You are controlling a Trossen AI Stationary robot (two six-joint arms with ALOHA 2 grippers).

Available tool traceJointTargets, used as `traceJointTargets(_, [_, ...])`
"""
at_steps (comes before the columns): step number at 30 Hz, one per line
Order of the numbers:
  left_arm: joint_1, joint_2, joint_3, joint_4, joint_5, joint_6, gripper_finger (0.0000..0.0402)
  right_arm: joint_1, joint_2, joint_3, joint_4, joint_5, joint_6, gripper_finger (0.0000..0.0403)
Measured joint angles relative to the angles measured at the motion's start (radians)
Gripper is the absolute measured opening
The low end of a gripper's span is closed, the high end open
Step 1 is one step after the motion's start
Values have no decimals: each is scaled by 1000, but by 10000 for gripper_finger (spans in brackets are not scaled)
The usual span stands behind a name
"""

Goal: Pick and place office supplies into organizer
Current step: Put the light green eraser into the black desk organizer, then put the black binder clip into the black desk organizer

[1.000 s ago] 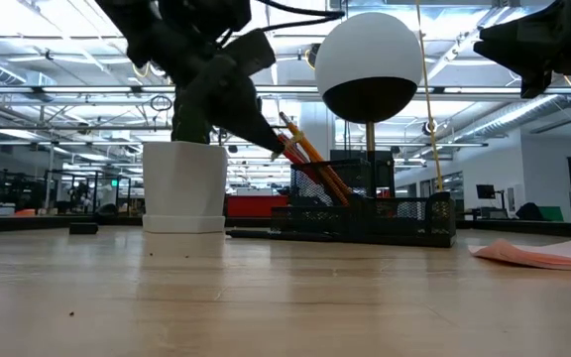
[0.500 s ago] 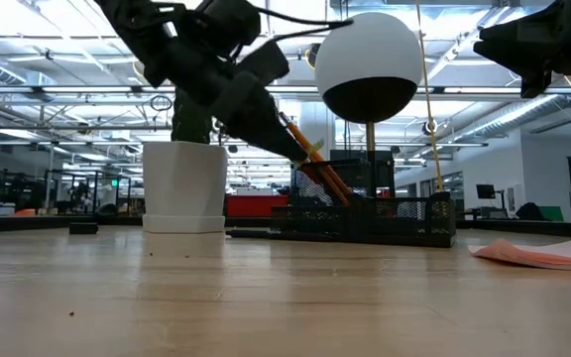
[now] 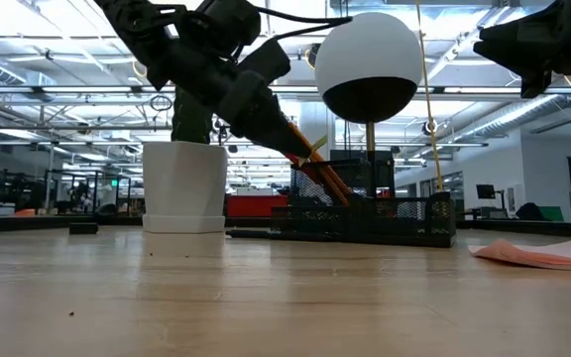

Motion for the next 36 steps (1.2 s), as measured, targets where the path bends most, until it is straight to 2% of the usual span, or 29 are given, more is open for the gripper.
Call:
traceJointTargets(10, [0,0,0,3,6,-15,74,0,0,0,0,0,0,100])
traceJointTargets(16, [1,0,0,22,-62,-89,77,0,0,0,0,0,0,100])
traceJointTargets(22, [0,0,0,14,-20,-101,120,0,0,0,0,0,0,100])
traceJointTargets(28, [0,0,0,14,-40,-117,170,0,0,0,0,0,0,100])
traceJointTargets(32, [0,0,0,8,-44,-144,185,0,0,0,0,0,0,100])
traceJointTargets(36, [-30,-16,0,-63,-44,-274,186,0,0,0,0,0,0,100])
